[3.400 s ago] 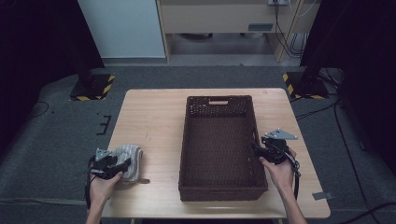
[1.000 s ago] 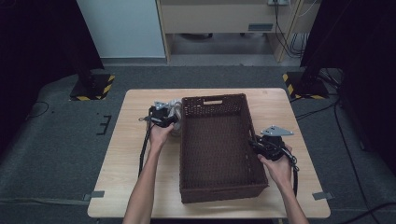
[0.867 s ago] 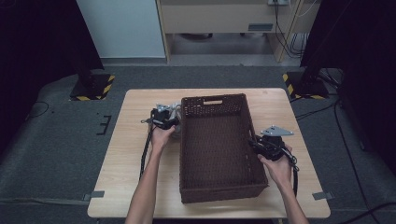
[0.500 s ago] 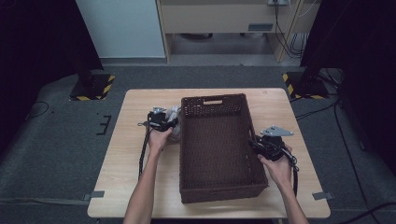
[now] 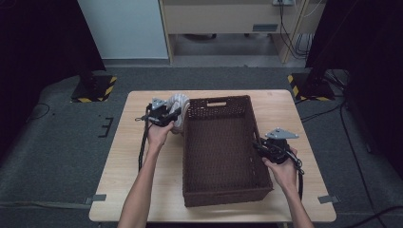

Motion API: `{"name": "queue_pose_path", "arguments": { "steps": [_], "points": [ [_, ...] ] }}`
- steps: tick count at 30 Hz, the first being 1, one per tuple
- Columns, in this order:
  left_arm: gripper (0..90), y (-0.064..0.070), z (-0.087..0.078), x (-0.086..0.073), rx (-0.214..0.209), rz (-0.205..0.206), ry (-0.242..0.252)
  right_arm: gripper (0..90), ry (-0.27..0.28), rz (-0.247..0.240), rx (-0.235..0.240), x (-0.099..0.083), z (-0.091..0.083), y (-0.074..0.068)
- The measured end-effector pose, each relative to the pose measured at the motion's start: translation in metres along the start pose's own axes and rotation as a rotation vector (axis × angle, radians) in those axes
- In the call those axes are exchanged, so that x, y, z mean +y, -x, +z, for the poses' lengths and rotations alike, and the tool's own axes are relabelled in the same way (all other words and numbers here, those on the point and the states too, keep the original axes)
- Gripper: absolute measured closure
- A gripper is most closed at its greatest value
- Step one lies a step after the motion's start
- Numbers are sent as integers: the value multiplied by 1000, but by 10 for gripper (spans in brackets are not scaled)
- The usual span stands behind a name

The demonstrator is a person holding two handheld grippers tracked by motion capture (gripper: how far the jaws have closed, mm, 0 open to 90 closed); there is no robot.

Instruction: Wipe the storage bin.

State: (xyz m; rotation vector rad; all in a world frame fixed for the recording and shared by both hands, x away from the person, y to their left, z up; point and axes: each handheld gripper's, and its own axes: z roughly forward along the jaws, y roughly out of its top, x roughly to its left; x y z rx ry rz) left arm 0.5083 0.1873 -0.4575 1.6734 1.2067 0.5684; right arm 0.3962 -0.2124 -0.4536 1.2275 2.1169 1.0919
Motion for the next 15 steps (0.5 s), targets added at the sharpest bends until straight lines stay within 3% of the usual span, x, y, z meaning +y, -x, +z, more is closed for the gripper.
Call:
{"name": "queue_pose_path", "arguments": {
  "steps": [3, 6, 8, 11, 15],
  "points": [
    [663, -3, 10, -13, 10, -32, -23, 683, 0, 0, -1, 0, 0, 0],
    [663, -5, 24, -31, 35, -12, -134, 683, 0, -2, -1, 0, 0, 0],
    [662, -3, 30, -44, 32, -34, -125, 683, 0, -2, -1, 0, 0, 0],
    [661, -3, 32, -50, 31, -45, -113, 683, -1, -2, -1, 0, 0, 0],
    [660, -2, 34, -53, 53, 4, -165, 683, -1, 1, -2, 0, 0, 0]
  ]
}}
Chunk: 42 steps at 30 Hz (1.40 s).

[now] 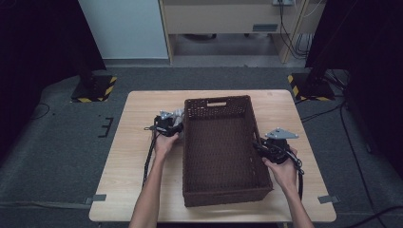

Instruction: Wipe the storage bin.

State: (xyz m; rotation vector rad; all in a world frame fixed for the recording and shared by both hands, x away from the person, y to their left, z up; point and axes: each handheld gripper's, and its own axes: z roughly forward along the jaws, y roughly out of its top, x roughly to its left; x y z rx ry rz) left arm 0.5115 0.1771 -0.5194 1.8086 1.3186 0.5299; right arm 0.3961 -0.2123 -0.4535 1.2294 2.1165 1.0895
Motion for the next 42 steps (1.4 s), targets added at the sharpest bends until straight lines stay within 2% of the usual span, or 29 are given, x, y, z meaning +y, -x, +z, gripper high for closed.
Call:
{"name": "queue_pose_path", "arguments": {
  "steps": [5, 6, 8, 11, 13, 14, 16, 19, 22, 25, 26, 28, 34, 37, 39, 40, 41, 42],
  "points": [
    [658, -1, -6, -1, 5, -3, -1, 679, 2, 8, -1, 0, 0, 0],
    [660, -2, -11, 0, -5, -32, 4, 676, 4, 5, -2, 0, 0, 0],
    [662, -7, -20, 3, -14, -42, 11, 657, 4, 0, -5, 0, -1, 0],
    [662, -15, -40, 12, -29, -59, 84, 599, 22, -2, -7, 1, -4, 1],
    [662, -18, -58, 20, -59, -81, 149, 571, 53, 3, -7, 4, -10, 2],
    [662, -19, -63, 22, -74, -86, 161, 557, 66, 9, -7, 5, -13, 3],
    [661, -15, -78, 29, -99, -59, 182, 544, 77, 10, -13, 6, -17, 4],
    [660, -4, -92, 34, -145, -45, 218, 562, 68, 25, -1, 5, -23, 7],
    [659, 10, -96, 32, -139, 13, 196, 620, 34, 33, 27, 1, -28, 6],
    [657, 16, -92, 24, -128, 37, 174, 723, 32, 26, 46, 0, -29, 4],
    [657, 17, -90, 21, -129, 32, 166, 731, 29, 18, 54, 0, -29, 1],
    [657, 18, -86, 15, -133, 31, 158, 732, 13, -30, 16, 1, -27, -5],
    [657, 18, -75, 15, -114, 10, 163, 734, 23, -4, 29, 1, -24, -3],
    [656, 16, -68, 12, -100, 4, 151, 731, 26, -19, 12, 3, -22, -6],
    [656, 14, -65, 8, -86, 20, 119, 729, 27, -18, 12, 2, -22, -6],
    [656, 13, -61, 4, -72, 36, 82, 728, 30, -16, 15, 2, -22, -5],
    [655, 11, -58, 1, -70, 37, 62, 726, 31, -9, 20, 1, -22, -5],
    [656, 10, -52, -6, -69, 40, 18, 725, 31, -10, 21, 1, -22, -5]
  ]
}}
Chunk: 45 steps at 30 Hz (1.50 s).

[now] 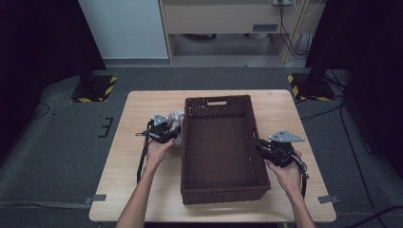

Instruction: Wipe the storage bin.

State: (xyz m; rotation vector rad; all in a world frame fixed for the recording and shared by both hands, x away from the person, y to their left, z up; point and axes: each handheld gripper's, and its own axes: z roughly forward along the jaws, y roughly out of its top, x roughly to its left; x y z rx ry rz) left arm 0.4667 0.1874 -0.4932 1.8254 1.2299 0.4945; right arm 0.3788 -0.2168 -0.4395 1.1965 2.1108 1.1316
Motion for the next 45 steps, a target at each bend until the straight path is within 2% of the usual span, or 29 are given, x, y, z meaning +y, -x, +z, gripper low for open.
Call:
{"name": "queue_pose_path", "arguments": {
  "steps": [2, 4, 8, 10, 12, 15, 18, 21, 25, 27, 28, 29, 31, 34, 36, 39, 43, 45],
  "points": [
    [655, 1, 10, -12, -6, 8, -31, 724, 1, -6, -4, 0, 0, 0],
    [652, 0, 15, -21, -14, -27, -2, 723, 3, -5, -6, 0, 1, 0],
    [651, -2, 11, -19, -8, -21, -10, 723, 5, -8, -10, 0, 2, 0],
    [655, -5, 5, -17, -10, -42, 0, 710, 3, -13, -10, 0, 1, 0],
    [657, -8, -3, -14, -10, -55, 15, 675, 7, -9, 3, 0, 1, 1],
    [657, -11, -22, -7, -17, -57, 72, 616, 17, -4, 1, 1, -1, 2],
    [657, -13, -45, 3, -48, -59, 128, 568, 22, 3, 2, 2, -3, 4],
    [657, -4, -64, 12, -87, -34, 171, 540, 17, 5, 7, 1, -5, 4],
    [655, 13, -76, 12, -115, 6, 175, 555, -11, 0, 18, -2, -5, 1],
    [653, 18, -74, 8, -119, 22, 172, 607, -37, -13, 29, -4, -3, -1],
    [652, 20, -72, 5, -112, 30, 167, 615, -49, -26, 18, -5, -2, -2],
    [652, 21, -70, 2, -105, 40, 153, 621, -45, -17, 18, -5, -1, -3],
    [651, 21, -63, -4, -95, 36, 136, 633, -45, 5, 18, -6, 0, -4],
    [651, 20, -56, -8, -101, 10, 146, 648, -47, -1, 2, -6, 3, -6],
    [651, 19, -53, -8, -86, 14, 149, 653, -54, -13, -11, -6, 7, -8],
    [650, 15, -49, -11, -75, -4, 138, 656, -47, -26, -16, -5, 11, -10],
    [650, 15, -40, -26, -55, -19, 82, 666, -37, -23, -17, -6, 13, -9],
    [650, 16, -32, -35, -38, 2, 37, 668, -34, -26, -24, -5, 15, -9]
  ]
}}
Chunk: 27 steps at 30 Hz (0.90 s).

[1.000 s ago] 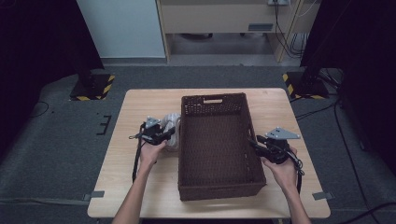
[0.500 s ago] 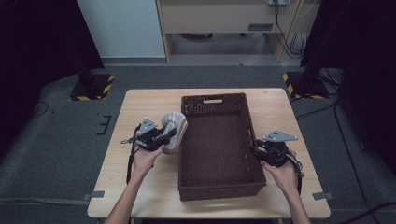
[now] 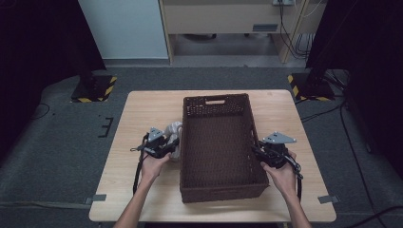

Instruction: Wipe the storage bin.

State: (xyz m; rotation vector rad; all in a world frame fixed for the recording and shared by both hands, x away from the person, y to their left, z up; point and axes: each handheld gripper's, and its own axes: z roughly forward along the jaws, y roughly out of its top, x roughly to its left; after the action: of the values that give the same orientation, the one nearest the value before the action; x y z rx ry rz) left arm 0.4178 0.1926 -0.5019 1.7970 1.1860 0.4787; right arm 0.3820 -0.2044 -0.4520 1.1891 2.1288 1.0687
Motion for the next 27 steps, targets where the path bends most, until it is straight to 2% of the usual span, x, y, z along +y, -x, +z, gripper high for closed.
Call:
{"name": "queue_pose_path", "arguments": {
  "steps": [4, 7, 9, 12, 13, 17, 19, 23, 27],
  "points": [
    [648, -3, 11, -11, 7, -11, -20, 668, 2, 5, 4, 0, 1, 1],
    [648, -4, 9, -10, 10, 0, -22, 662, 6, 9, 7, 0, 1, 2],
    [650, -6, 4, -9, 14, -9, -16, 641, 9, 8, 13, 0, 0, 3],
    [652, -12, -11, -5, 14, -36, 16, 570, 13, 5, 22, 0, -3, 4],
    [652, -13, -17, -2, 14, -32, 23, 536, 21, 10, 16, 0, -4, 5],
    [652, -13, -45, 8, -2, -20, 83, 543, 45, 25, 24, 2, -14, 7],
    [651, -9, -58, 12, -22, -18, 111, 558, 40, 17, 28, 2, -18, 7],
    [651, 5, -79, 11, -68, -8, 123, 620, 6, 16, 49, -2, -21, 3],
    [650, 20, -82, 3, -105, 11, 125, 651, -10, 14, 20, -1, -21, -3]
  ]
}}
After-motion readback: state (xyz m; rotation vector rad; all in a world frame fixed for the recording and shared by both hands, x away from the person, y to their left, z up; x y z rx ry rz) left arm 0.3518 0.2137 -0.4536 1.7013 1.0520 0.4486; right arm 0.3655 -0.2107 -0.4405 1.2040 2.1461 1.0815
